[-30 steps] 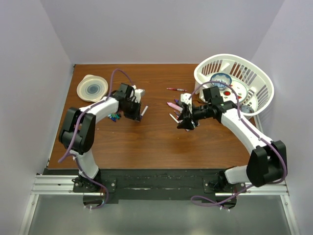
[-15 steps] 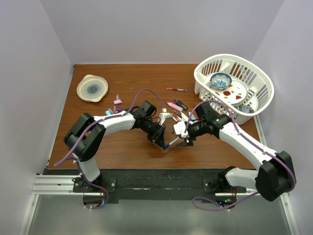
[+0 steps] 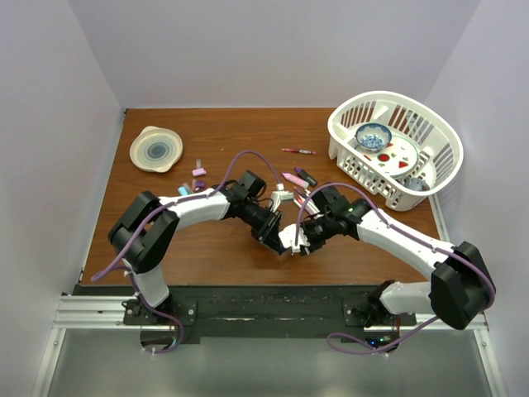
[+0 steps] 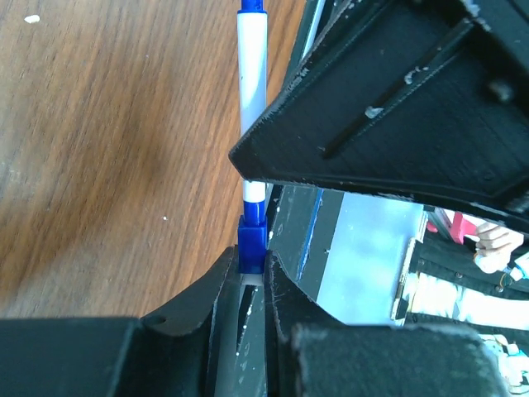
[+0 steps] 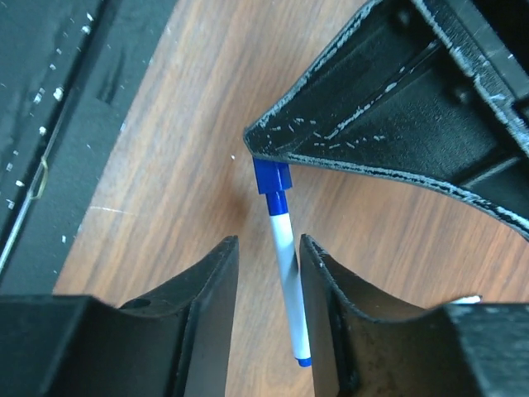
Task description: Open the pen caps
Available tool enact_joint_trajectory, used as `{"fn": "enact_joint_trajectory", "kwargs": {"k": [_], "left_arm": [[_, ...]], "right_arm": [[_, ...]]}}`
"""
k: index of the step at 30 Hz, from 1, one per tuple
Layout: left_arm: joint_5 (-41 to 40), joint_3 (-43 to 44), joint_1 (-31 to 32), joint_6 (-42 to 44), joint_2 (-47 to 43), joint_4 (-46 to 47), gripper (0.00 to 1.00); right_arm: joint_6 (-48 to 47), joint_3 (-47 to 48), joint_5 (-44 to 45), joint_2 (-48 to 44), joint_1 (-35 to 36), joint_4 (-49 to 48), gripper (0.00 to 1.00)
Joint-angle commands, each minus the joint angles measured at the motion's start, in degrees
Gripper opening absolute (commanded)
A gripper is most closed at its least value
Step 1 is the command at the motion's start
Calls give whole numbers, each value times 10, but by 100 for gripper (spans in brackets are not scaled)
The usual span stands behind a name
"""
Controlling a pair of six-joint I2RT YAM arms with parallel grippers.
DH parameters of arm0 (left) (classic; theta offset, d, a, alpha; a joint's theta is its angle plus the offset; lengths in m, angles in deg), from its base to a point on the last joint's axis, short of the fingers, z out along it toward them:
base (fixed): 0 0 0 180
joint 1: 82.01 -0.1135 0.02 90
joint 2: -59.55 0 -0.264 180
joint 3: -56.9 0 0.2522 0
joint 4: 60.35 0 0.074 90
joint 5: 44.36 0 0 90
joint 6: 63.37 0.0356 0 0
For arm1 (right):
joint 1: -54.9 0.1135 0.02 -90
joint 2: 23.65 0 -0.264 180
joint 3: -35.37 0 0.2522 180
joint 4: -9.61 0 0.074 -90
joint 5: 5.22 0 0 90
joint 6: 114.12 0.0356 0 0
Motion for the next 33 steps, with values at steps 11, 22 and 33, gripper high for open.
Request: {"fn": "enact_joint_trajectory", "kwargs": {"k": [11, 22, 33], "left_arm": [[-6, 9, 2, -50, -92, 55, 2], [-360, -131, -6, -140, -351, 350, 83], [-469, -338, -7, -484, -340, 780, 100]], "right_arm": [[35, -12, 18, -24, 5, -43, 5], [358, 30, -65, -56, -51, -163, 0], [669, 3, -89, -69, -101, -363, 0]]}}
